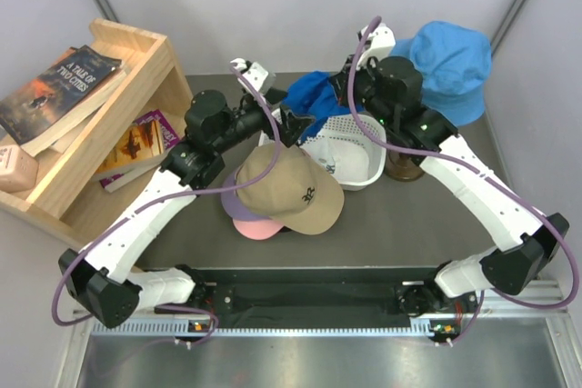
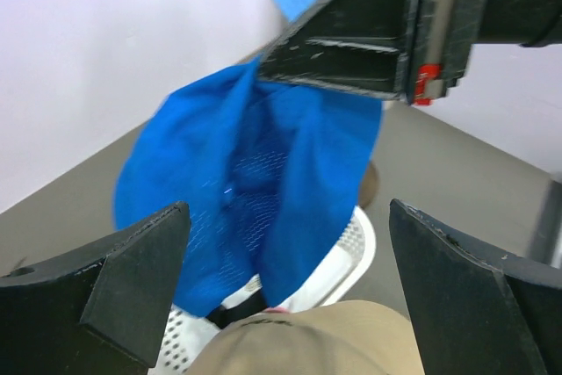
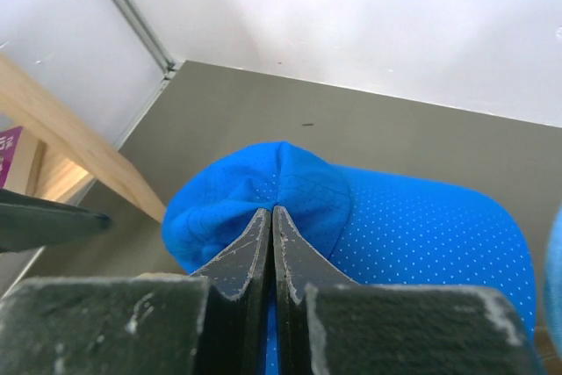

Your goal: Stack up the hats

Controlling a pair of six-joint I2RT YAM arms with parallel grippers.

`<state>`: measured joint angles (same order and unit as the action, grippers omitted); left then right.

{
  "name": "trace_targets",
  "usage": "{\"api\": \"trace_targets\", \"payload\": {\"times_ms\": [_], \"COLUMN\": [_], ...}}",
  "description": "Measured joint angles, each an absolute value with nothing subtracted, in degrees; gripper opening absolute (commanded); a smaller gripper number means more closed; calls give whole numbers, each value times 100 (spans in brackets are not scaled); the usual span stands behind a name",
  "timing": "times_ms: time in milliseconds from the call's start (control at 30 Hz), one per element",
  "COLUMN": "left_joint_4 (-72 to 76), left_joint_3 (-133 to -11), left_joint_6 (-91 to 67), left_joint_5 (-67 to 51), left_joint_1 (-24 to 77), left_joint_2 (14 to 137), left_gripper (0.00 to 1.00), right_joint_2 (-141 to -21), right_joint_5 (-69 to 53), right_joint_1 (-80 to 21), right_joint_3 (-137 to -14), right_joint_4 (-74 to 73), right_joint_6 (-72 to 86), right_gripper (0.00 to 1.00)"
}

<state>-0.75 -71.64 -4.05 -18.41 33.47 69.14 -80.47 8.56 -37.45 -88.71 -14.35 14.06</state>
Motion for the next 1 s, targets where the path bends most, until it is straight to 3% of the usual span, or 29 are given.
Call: {"api": "trace_targets", "payload": {"times_ms": [433, 500, 533, 633, 667, 767, 800, 867, 900, 1000], "left_joint_4": [1, -1, 1, -12, -25, -71, -82, -119, -126, -244], "left_joint_3": [-7260, -7378, -7439, -7553, -7577, -7623, -7638, -7647, -7649, -7649], "left_joint_6": [-832, -923, -982, -1129, -1164, -1262, -1262, -1293, -1319, -1262], "left_joint_5": [-2394, -2375, -2355, -2331, -2338, -2421, -2447, -2464, -2467, -2460], "left_joint_1": [3354, 3354, 3354, 3354, 3358, 3365, 3369, 3369, 3369, 3369], "left_joint_2": [7367, 7516, 7599, 7808, 7863, 7985, 8009, 8018, 8014, 7961], "left_gripper": [99, 87, 70, 50, 34, 9, 6, 0, 0, 0], "right_joint_2": [-8044, -8044, -8040, -8034, -8034, -8020, -8014, -7992, -7981, -7863], "right_joint_5": [1354, 1415, 1450, 1568, 1586, 1625, 1627, 1621, 1608, 1559], "right_joint_1": [-4386, -4484, -4523, -4635, -4652, -4709, -4718, -4727, -4727, -4722], "right_joint_3": [-8973, -9011, -9015, -9017, -9017, -9013, -9008, -8989, -8989, -8952], "right_joint_4": [-1553, -1553, -1549, -1557, -1553, -1544, -1544, -1544, -1546, -1542], "right_joint_6": [1352, 1347, 1347, 1343, 1345, 1347, 1347, 1350, 1361, 1367], "right_gripper": [0, 0, 0, 0, 0, 0, 0, 20, 44, 73]}}
